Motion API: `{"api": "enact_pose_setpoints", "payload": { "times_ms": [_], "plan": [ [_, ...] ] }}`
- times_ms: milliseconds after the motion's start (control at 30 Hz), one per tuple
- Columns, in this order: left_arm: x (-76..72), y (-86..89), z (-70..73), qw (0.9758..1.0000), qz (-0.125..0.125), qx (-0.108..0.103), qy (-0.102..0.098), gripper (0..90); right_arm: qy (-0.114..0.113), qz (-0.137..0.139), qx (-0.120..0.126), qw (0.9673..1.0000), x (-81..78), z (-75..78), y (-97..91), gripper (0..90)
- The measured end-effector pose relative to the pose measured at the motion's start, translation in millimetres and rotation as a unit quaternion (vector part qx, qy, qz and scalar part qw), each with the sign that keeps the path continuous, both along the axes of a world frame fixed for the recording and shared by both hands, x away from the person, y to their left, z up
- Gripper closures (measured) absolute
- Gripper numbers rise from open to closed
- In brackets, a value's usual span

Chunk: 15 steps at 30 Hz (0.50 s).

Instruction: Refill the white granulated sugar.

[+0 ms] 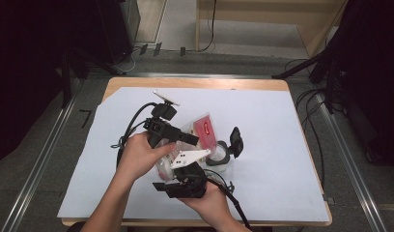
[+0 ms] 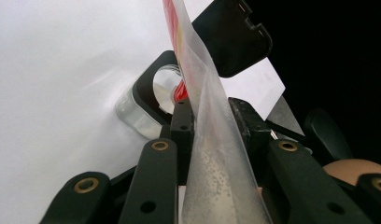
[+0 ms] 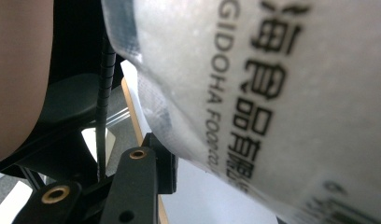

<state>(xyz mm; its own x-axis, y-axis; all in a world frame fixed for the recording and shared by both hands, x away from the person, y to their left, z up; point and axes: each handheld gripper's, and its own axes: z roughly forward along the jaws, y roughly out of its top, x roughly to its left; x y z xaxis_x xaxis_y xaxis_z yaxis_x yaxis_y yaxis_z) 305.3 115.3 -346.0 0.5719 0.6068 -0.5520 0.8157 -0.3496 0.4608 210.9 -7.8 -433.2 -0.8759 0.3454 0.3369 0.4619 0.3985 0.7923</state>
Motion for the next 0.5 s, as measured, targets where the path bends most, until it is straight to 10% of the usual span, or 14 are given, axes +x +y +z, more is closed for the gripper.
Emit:
{"api": "enact_pose_setpoints", "payload": {
  "times_ms": [500],
  "plan": [
    [-0.6, -0.5, 0.6, 1.0, 0.001, 0.001, -0.001, 73.1, 0.0, 0.0, 0.0, 1.0, -0.2, 0.1, -0.1, 63.0]
  ]
}}
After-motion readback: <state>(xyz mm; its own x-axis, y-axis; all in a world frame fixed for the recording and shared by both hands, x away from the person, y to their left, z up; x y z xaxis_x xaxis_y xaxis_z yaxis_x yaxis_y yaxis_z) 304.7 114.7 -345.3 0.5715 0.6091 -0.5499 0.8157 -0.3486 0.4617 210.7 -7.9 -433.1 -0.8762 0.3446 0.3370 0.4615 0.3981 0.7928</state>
